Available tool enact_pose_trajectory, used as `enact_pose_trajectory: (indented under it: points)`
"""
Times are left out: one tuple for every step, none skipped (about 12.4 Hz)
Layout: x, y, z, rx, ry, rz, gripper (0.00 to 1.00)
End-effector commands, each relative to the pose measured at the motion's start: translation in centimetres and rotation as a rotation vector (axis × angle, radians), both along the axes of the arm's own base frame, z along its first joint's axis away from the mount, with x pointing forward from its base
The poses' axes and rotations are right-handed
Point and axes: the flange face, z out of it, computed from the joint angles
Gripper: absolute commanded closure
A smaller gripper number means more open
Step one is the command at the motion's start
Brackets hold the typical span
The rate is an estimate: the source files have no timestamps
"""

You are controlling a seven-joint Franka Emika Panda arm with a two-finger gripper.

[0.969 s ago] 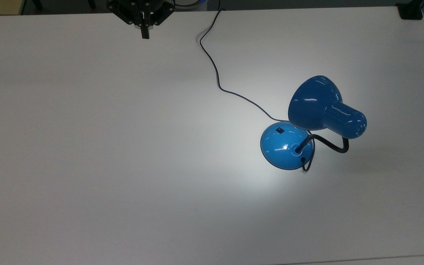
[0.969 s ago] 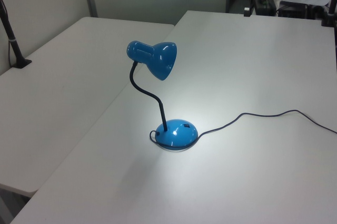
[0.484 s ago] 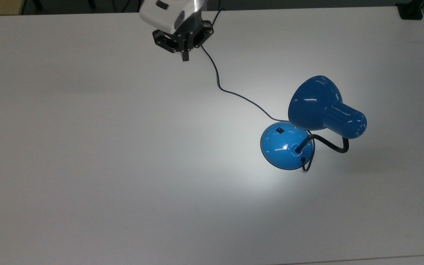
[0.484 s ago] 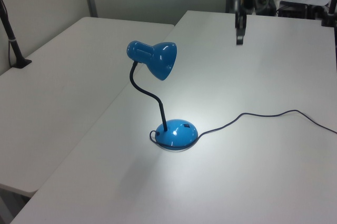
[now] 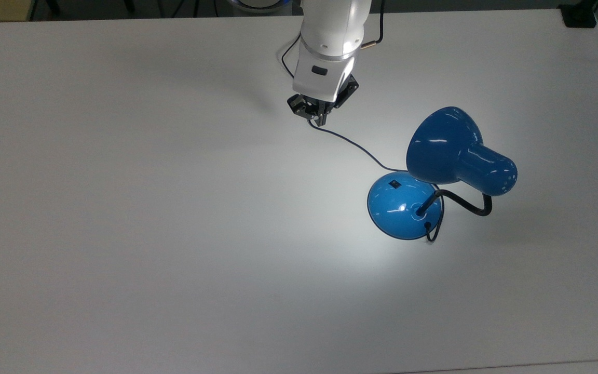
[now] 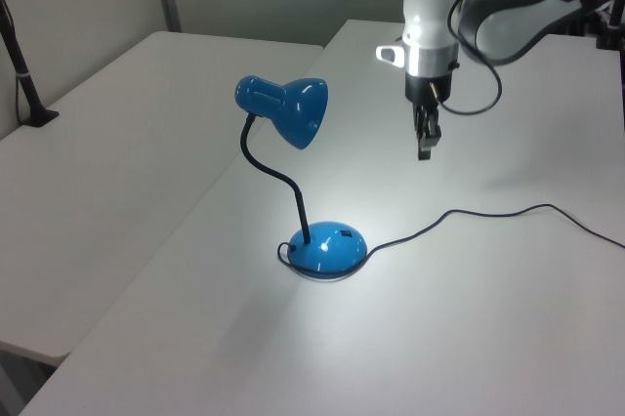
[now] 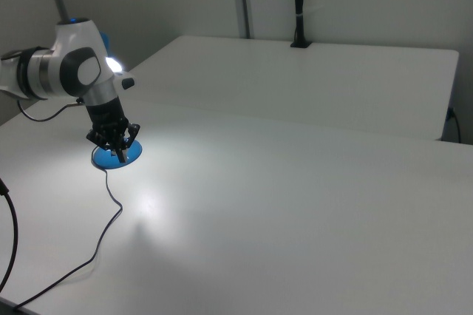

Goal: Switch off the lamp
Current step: 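Move the gripper over the blue lamp base's switch button, then press down on the switch button atop the blue lamp base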

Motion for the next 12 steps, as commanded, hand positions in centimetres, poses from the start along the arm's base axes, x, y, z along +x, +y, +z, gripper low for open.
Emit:
enact_pose_trajectory:
  points:
    - [1.0,3.9,-3.3,0.038,-0.076,0.141,1.0]
    - [1.3,5.3,-3.7,0.058,-0.118,0.162,1.0]
    - [1.8,6.9,-4.3,0.085,-0.163,0.177,1.0]
    - [2.3,7.5,-4.8,0.097,-0.182,0.184,1.0]
    - [2.9,8.8,-5.5,0.12,-0.201,0.185,1.0]
    - [3.2,9.5,-5.8,0.138,-0.213,0.184,1.0]
    - [3.5,9.9,-6.2,0.153,-0.223,0.182,1.0]
    - [3.9,10.1,-6.7,0.164,-0.239,0.176,1.0]
    - [4.4,10.3,-7.4,0.177,-0.27,0.173,1.0]
    - [4.5,10.7,-8.1,0.185,-0.289,0.176,1.0]
    - [4.6,10.6,-8.8,0.185,-0.289,0.175,1.0]
    - [4.5,10.9,-9.5,0.184,-0.28,0.179,1.0]
